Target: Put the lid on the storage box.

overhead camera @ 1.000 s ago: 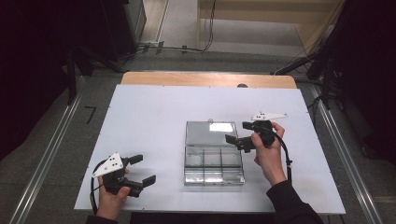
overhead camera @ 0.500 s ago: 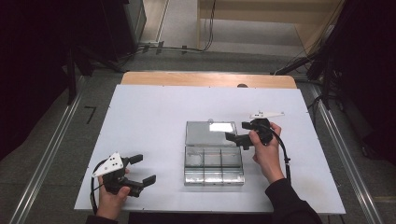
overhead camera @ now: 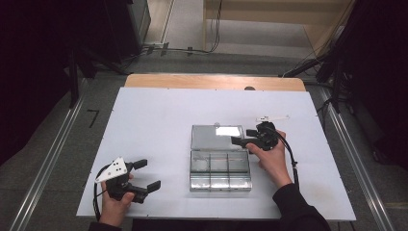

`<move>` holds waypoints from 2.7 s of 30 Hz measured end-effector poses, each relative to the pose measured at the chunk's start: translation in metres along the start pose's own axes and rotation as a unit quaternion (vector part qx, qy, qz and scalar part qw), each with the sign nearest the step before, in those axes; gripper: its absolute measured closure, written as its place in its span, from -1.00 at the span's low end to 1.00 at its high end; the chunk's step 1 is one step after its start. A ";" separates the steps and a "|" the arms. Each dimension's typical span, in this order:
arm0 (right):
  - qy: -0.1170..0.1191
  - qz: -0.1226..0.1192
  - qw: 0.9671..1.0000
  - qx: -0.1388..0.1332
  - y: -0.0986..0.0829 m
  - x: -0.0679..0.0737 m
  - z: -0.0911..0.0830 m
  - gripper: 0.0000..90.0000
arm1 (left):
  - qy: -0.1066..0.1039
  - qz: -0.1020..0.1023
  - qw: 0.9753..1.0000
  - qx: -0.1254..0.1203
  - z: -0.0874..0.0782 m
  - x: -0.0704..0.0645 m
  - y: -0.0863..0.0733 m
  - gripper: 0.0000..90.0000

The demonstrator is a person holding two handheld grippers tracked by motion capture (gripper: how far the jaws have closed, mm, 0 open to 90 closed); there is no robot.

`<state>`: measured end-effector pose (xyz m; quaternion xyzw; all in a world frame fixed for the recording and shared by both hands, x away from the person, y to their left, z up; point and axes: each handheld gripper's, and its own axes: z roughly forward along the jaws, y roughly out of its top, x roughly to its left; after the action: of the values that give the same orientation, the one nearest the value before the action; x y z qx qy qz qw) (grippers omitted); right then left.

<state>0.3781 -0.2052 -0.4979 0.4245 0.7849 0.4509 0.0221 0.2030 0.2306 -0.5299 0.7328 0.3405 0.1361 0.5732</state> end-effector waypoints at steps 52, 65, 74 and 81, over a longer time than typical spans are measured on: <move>0.016 0.058 0.998 -0.024 -0.026 -0.016 0.010 -0.28 | 0.036 -0.033 0.999 -0.012 0.023 -0.008 0.047 -0.96; 0.016 0.059 0.998 -0.024 -0.026 -0.015 0.010 -0.28 | 0.025 -0.036 0.999 0.006 0.046 -0.003 0.060 -0.96; 0.015 0.058 0.998 -0.026 -0.027 -0.015 0.010 -0.28 | 0.007 -0.048 0.999 0.014 0.071 0.000 0.063 -0.99; 0.016 0.059 0.998 -0.026 -0.027 -0.015 0.009 -0.28 | -0.001 -0.055 0.998 0.024 0.095 0.003 0.067 -1.00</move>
<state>0.3744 -0.2155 -0.5282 0.4624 0.7464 0.4786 -0.0060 0.2840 0.1543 -0.4970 0.7267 0.3832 0.0954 0.5622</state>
